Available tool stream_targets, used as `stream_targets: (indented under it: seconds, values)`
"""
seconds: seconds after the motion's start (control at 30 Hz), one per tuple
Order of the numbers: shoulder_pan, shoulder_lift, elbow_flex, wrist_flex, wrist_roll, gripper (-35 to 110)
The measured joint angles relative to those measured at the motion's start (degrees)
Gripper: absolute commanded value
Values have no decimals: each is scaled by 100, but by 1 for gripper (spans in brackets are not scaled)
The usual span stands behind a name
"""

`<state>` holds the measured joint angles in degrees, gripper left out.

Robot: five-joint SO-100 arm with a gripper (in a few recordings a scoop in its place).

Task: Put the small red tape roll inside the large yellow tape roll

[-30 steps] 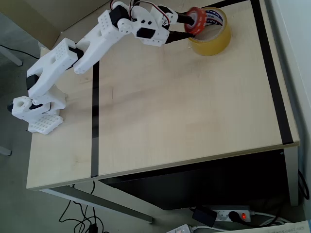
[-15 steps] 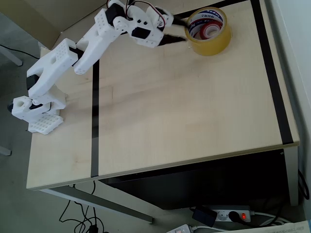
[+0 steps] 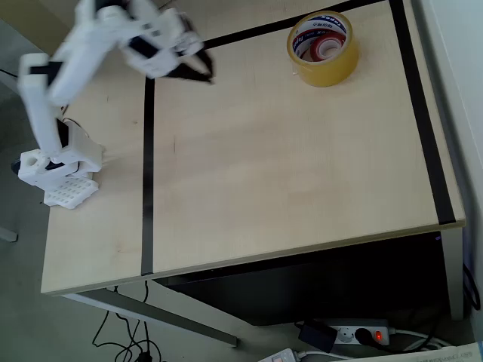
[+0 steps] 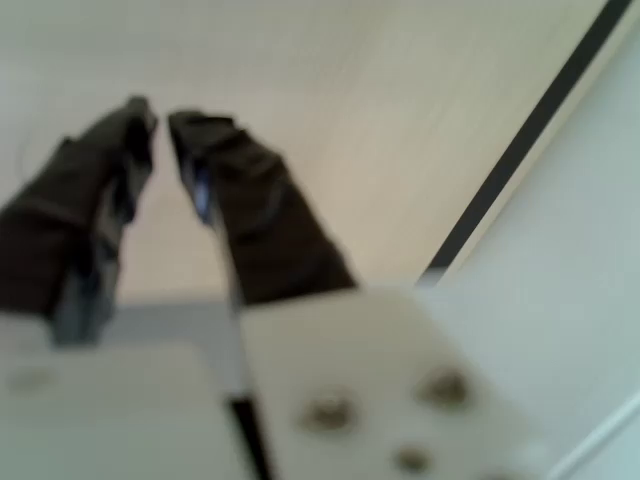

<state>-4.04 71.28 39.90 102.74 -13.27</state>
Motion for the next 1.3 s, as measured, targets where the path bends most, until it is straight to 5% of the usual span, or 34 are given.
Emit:
stream_targets:
  seconds: [0.17, 0.53, 1.03, 1.3]
  values:
    - [483, 2637, 2505, -422, 264, 0]
    - [431, 8543, 9677, -4201, 905, 0]
    - [62, 11830, 13025, -4588, 1362, 0]
    - [70, 11909, 13500, -4588, 1424, 0]
